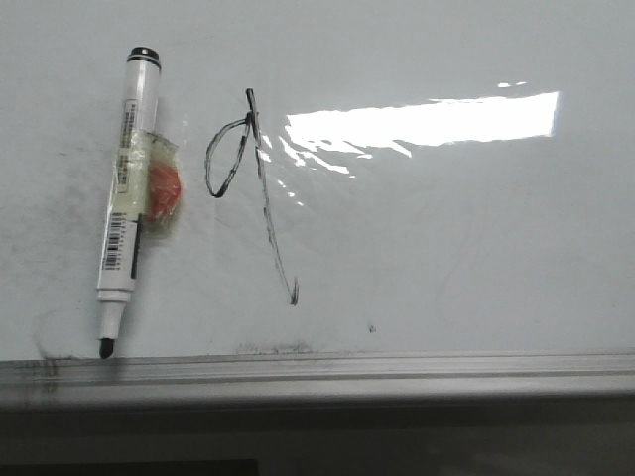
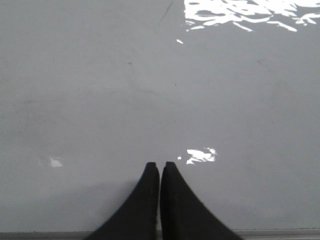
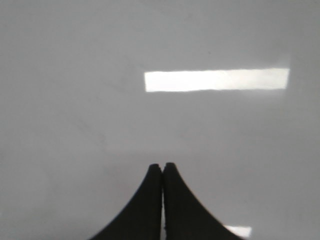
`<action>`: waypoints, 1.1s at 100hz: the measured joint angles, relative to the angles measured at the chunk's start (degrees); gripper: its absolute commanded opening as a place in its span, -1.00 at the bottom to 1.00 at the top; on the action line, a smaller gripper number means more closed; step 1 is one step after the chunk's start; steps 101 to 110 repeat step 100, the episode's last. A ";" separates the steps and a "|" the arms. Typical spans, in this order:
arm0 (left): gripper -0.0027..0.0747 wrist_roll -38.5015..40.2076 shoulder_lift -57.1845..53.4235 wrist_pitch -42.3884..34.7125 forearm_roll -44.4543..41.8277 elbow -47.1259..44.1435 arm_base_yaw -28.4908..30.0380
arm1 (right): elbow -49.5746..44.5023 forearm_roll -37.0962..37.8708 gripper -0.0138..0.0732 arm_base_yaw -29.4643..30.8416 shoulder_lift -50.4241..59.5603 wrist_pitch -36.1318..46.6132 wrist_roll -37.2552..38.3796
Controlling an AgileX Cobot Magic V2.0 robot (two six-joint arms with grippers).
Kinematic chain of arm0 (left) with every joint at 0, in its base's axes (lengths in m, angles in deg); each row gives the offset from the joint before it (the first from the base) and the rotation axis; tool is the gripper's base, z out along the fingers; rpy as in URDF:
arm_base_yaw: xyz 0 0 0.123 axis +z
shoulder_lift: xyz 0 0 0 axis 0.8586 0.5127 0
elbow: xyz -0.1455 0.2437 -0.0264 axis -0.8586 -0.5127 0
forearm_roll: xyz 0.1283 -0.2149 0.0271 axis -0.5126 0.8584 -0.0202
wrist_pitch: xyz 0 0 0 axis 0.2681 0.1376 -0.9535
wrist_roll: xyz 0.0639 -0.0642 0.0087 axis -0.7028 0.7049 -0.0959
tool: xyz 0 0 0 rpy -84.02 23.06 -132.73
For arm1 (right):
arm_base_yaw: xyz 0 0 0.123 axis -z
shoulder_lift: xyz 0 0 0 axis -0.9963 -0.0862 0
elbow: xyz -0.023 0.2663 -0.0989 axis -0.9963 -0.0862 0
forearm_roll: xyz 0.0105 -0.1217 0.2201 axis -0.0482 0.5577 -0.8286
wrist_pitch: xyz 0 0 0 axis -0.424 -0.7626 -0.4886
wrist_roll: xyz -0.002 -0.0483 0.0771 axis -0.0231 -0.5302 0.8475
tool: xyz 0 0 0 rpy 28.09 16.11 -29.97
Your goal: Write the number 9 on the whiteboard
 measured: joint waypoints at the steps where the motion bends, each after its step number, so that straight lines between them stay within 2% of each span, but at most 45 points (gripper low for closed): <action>1: -0.98 0.00 0.00 0.00 0.00 0.00 0.00 | 0.00 0.00 -0.83 0.24 0.32 -0.48 0.00; 14: -0.98 -0.05 0.00 0.00 0.00 0.00 0.00 | 0.00 -0.01 -0.83 3.57 3.95 -8.47 -0.63; 30: -0.98 -0.05 0.00 0.00 0.00 0.00 0.00 | 0.00 -3.09 -0.83 4.39 5.58 -20.96 -4.43; 110: -0.98 -0.05 0.00 0.00 0.04 0.00 0.00 | 0.00 -3.57 -0.83 4.60 5.61 -21.53 -5.71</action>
